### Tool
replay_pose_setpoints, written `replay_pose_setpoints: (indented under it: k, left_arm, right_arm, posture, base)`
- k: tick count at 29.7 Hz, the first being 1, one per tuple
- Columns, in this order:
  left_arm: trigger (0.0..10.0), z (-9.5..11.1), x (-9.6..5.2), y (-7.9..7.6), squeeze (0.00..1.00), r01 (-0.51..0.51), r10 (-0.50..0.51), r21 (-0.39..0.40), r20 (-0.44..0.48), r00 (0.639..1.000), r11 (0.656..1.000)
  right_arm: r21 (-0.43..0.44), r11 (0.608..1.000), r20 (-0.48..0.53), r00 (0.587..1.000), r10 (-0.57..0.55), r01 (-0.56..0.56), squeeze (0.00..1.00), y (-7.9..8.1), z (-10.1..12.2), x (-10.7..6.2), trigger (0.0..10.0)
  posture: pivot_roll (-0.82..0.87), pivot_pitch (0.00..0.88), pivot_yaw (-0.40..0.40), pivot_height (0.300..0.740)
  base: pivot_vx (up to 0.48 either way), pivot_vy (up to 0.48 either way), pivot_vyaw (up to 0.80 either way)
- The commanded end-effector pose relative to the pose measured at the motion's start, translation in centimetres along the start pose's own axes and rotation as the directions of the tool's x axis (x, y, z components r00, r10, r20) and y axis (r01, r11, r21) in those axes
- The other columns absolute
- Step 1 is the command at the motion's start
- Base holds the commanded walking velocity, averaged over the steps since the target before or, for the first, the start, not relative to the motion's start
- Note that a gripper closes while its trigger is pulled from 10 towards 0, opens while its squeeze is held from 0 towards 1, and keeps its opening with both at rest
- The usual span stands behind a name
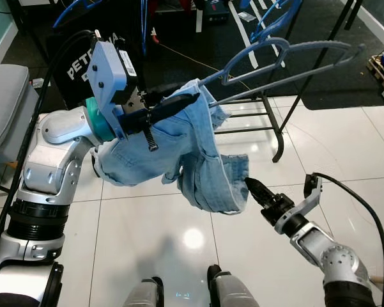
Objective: Hang hanger
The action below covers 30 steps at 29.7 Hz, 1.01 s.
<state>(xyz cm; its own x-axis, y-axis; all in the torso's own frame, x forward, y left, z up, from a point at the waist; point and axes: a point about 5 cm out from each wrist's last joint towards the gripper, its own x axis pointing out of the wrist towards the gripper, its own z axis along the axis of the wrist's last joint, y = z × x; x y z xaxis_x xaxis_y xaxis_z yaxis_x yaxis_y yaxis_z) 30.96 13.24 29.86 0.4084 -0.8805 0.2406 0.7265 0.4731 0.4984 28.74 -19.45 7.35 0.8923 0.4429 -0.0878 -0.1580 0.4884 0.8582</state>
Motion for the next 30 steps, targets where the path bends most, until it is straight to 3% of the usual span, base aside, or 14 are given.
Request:
replay_pose_setpoints:
  k: [1,8,18,19,21,23,30]
  left_arm:
    - [0.0,0.7,-0.1,-0.1,0.00,0.013,-0.014,0.039,0.017,1.000,0.999]
    - [0.0,0.7,-0.1,0.0,0.00,0.019,-0.019,0.042,0.012,1.000,0.999]
    - [0.0,0.6,0.0,-0.1,0.00,0.023,-0.024,0.044,0.009,1.000,0.999]
    - [0.0,0.6,0.0,-0.1,0.00,0.023,-0.023,0.045,0.008,1.000,0.999]
    - [0.0,0.6,0.0,-0.1,0.00,0.023,-0.023,0.045,0.008,1.000,0.999]
    - [0.0,0.6,-0.1,-0.1,0.00,0.023,-0.023,0.047,0.006,1.000,0.999]
    - [0.0,0.6,-0.1,0.0,0.00,0.022,-0.023,0.046,0.007,1.000,0.999]
  right_arm:
    - [0.014,0.999,-0.025,0.999,-0.036,0.037,0.00,-0.7,-0.4,-0.4,0.0]
    - [0.020,0.999,-0.064,0.997,-0.043,0.044,0.00,-1.1,-0.8,-0.5,0.0]
    - [-0.040,0.999,-0.080,0.996,-0.035,0.032,0.00,-1.2,-0.8,-0.5,0.0]
    - [-0.105,0.994,-0.015,1.000,-0.007,0.006,0.00,-0.8,0.1,-0.4,0.0]
    - [-0.105,0.994,-0.015,1.000,-0.007,0.006,0.00,-0.8,0.1,-0.4,0.0]
    - [-0.142,0.988,0.039,0.997,0.061,-0.055,0.00,0.2,0.7,-0.5,0.0]
    - [-0.185,0.977,0.015,0.994,0.109,-0.104,0.00,1.1,0.0,-1.0,0.0]
  posture:
    - [-0.03,0.131,0.070,0.740]
    - [-0.04,0.132,0.072,0.740]
    - [-0.04,0.133,0.073,0.740]
    - [-0.04,0.133,0.074,0.740]
    - [-0.04,0.133,0.074,0.740]
    - [-0.04,0.132,0.075,0.740]
    - [-0.04,0.135,0.078,0.740]
  base:
    - [0.000,0.000,0.00]
    - [0.000,0.000,0.00]
    - [0.000,0.000,0.00]
    - [0.000,0.000,0.00]
    - [0.000,0.000,0.00]
    - [0.000,0.000,0.00]
    - [0.000,0.000,0.00]
